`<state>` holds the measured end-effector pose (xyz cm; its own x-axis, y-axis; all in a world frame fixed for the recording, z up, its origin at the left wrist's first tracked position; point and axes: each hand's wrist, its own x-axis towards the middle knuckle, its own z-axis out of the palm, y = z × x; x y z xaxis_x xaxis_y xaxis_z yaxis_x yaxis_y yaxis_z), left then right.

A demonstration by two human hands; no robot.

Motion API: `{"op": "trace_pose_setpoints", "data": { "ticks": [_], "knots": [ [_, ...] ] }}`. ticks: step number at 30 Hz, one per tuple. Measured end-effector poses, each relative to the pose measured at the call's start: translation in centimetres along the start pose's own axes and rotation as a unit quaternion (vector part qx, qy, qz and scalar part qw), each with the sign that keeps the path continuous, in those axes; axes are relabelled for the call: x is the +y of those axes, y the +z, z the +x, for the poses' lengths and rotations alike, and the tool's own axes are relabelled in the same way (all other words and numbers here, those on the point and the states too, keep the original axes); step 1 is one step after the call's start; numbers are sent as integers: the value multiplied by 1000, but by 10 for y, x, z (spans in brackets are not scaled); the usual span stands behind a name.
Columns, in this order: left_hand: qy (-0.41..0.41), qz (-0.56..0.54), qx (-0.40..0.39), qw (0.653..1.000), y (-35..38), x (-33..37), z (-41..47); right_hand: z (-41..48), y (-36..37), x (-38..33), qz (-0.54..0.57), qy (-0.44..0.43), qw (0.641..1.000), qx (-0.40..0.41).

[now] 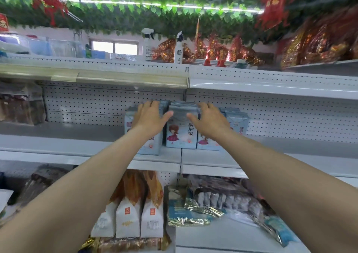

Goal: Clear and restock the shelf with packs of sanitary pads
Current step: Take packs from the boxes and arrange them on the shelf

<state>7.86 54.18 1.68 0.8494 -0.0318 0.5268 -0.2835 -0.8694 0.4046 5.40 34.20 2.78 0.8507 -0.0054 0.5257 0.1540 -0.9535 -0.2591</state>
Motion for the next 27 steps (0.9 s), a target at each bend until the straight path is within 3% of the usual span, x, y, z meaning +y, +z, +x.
{"op": "trace_pose_setpoints", "data": {
  "ticks": [13, 27],
  "knots": [
    [57, -106, -128, 984, 106, 287, -132, -204, -167, 249, -1, 183, 983, -8],
    [172, -211, -256, 928, 223, 572, -282, -403, -298, 469, -15, 374, 927, 24]
  ]
}}
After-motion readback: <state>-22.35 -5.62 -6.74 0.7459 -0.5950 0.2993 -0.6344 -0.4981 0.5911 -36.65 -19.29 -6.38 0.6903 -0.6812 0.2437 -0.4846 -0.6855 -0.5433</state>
